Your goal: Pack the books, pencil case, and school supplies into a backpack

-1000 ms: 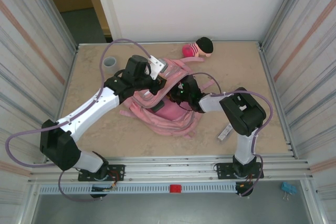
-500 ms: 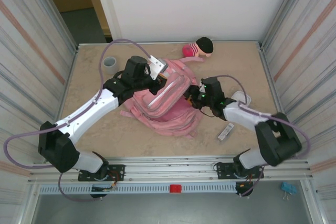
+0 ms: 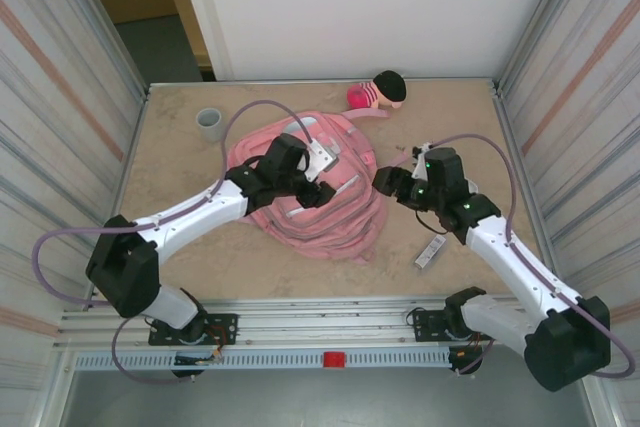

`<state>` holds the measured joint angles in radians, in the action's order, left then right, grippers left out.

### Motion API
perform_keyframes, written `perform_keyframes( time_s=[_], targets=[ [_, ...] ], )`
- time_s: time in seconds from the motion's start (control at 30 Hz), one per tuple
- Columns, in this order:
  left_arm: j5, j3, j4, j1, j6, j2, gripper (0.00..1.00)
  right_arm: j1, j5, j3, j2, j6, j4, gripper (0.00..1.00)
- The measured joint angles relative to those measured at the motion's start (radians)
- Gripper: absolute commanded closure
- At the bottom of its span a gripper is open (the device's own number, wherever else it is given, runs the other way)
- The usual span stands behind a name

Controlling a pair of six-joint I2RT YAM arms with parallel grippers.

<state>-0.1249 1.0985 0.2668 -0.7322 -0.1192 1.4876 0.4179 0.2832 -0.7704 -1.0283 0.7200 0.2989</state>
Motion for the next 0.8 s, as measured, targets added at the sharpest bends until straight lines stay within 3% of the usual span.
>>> perform_keyframes(
  time_s=[0.2,0.47,0.8],
  targets=[
    [-0.013,-0.077,0.042,0.098,0.171,-0.101,0.28,0.163,-0.057,-0.122,-0.108,-0.182,0.086,0.32],
    [-0.09,-0.354,0.042,0.233,0.49,-0.36,0.27,0.343,-0.109,-0.284,-0.324,-0.484,0.182,0.29],
    [-0.238,-0.563,0.016,0.407,0.732,-0.528,0.26,0.474,-0.127,-0.43,-0.51,-0.849,0.259,0.27]
  ],
)
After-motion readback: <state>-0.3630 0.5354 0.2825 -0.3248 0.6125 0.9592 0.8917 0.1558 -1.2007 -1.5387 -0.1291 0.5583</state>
